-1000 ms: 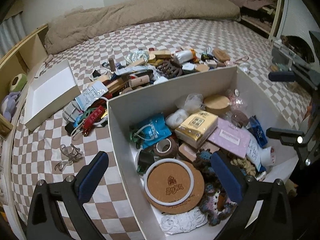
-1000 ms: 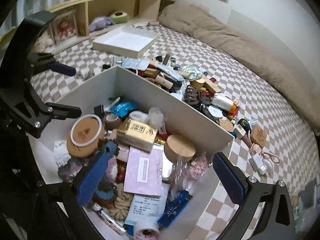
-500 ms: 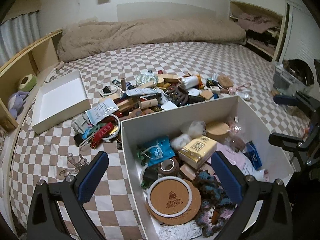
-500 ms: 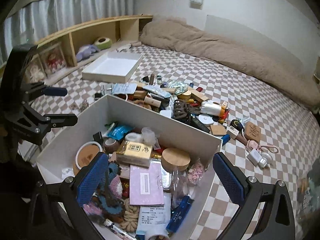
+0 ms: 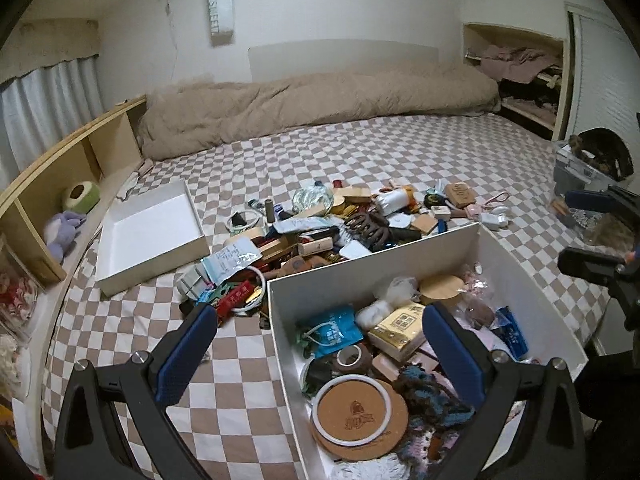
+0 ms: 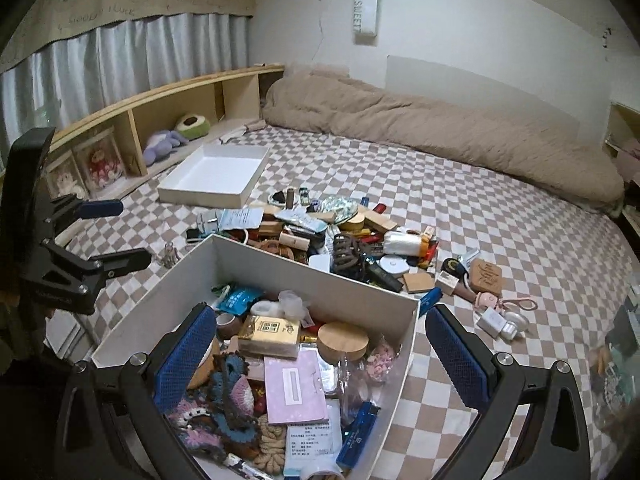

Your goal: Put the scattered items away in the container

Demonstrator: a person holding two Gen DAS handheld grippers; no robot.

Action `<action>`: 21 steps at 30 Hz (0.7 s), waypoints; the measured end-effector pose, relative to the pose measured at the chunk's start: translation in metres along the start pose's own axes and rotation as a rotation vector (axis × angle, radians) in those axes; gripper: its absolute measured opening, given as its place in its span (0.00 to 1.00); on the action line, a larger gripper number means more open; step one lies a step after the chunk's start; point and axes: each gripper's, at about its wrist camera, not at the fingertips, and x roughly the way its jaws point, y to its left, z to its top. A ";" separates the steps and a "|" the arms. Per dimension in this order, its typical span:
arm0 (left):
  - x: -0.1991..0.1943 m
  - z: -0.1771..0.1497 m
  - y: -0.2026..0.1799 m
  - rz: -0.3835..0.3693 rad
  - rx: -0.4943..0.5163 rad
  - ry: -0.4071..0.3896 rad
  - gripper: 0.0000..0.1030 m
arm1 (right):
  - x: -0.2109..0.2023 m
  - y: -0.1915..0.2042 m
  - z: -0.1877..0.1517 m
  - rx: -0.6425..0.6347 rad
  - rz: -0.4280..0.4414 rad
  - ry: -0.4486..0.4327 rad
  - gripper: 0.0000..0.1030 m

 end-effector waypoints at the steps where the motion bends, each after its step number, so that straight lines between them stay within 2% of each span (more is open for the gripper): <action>1: -0.002 0.000 0.000 -0.001 -0.004 -0.006 1.00 | -0.002 0.000 0.000 0.003 -0.003 -0.005 1.00; 9: -0.024 0.005 -0.002 0.000 -0.024 -0.065 1.00 | -0.025 -0.005 0.001 0.039 -0.025 -0.053 1.00; 21: -0.048 0.006 -0.002 -0.003 -0.043 -0.100 1.00 | -0.048 -0.007 -0.004 0.070 -0.042 -0.095 1.00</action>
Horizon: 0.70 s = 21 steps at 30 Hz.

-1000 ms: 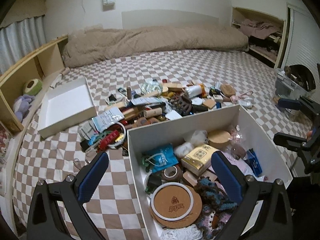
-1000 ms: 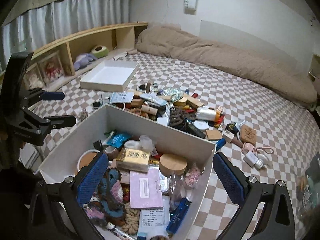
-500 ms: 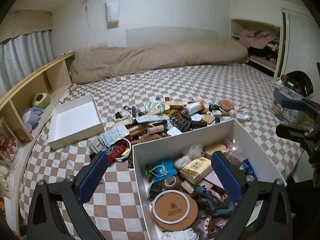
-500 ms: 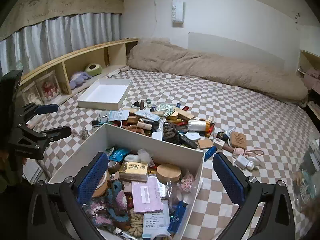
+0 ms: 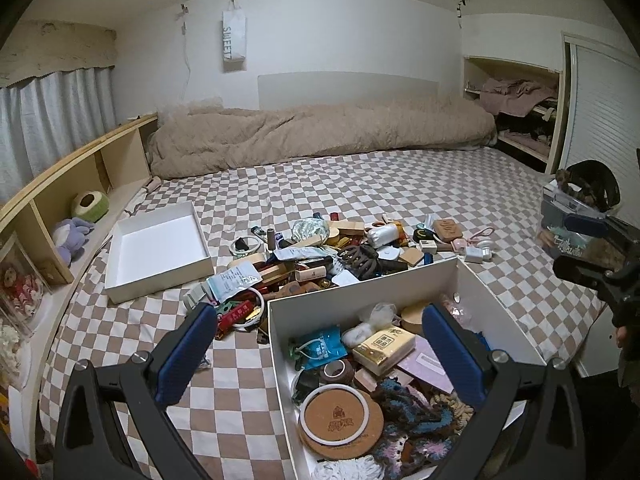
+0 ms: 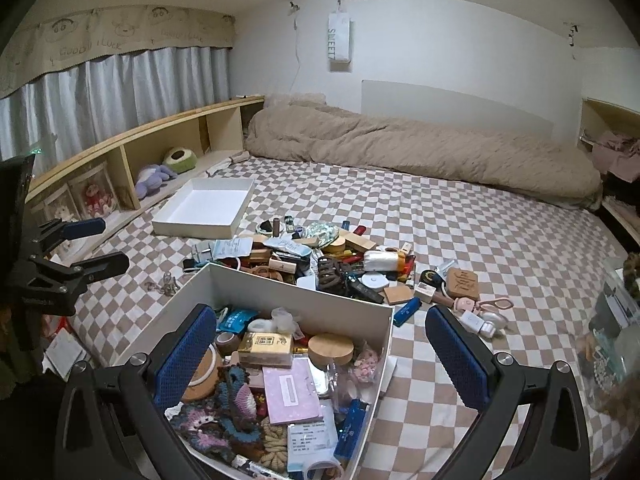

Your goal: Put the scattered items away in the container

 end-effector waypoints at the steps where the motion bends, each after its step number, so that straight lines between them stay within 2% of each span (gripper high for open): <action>1: -0.001 0.000 -0.001 0.001 0.003 -0.003 1.00 | -0.001 0.000 0.000 0.002 0.002 -0.002 1.00; 21: -0.016 0.000 -0.009 0.009 0.023 -0.030 1.00 | -0.007 0.007 -0.005 -0.023 -0.011 -0.010 1.00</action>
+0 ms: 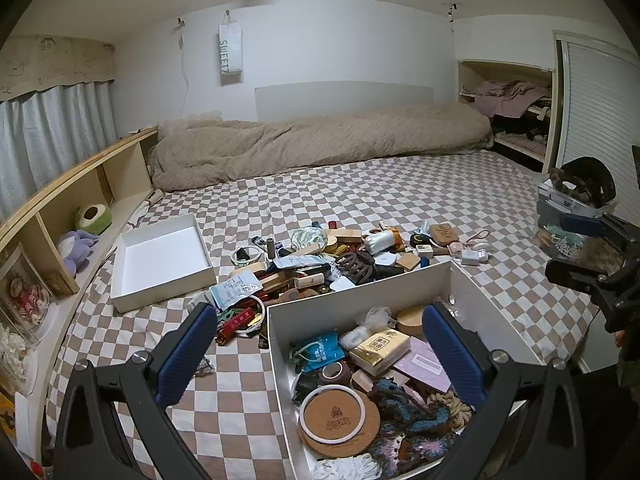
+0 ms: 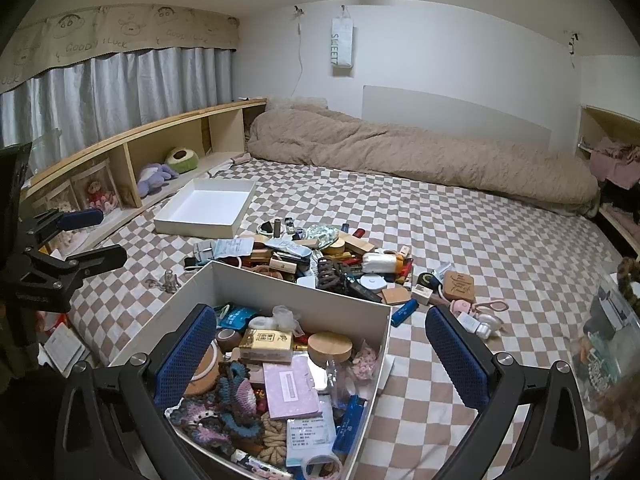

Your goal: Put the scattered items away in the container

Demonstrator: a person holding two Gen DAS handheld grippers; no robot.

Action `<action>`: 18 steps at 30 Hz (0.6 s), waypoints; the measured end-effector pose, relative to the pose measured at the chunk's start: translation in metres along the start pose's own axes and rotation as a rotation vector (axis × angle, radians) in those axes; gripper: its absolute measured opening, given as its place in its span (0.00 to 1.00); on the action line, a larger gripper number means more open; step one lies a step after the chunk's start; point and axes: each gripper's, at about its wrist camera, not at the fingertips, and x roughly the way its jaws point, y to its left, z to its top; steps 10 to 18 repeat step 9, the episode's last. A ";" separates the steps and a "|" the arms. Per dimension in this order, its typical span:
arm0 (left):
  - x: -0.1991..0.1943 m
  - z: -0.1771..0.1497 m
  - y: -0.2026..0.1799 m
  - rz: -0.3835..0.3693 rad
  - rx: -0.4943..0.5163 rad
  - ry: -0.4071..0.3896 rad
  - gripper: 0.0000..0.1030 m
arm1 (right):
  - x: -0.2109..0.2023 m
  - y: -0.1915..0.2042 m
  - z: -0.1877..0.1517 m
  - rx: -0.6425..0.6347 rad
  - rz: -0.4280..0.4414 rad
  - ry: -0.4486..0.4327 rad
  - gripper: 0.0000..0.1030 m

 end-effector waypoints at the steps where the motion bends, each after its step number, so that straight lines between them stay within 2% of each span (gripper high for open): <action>1: 0.000 0.000 0.000 -0.001 0.000 0.000 1.00 | 0.001 0.000 0.000 0.000 0.001 0.003 1.00; 18: 0.000 -0.001 0.003 0.002 -0.007 -0.012 1.00 | 0.002 0.001 -0.001 -0.001 -0.004 0.010 1.00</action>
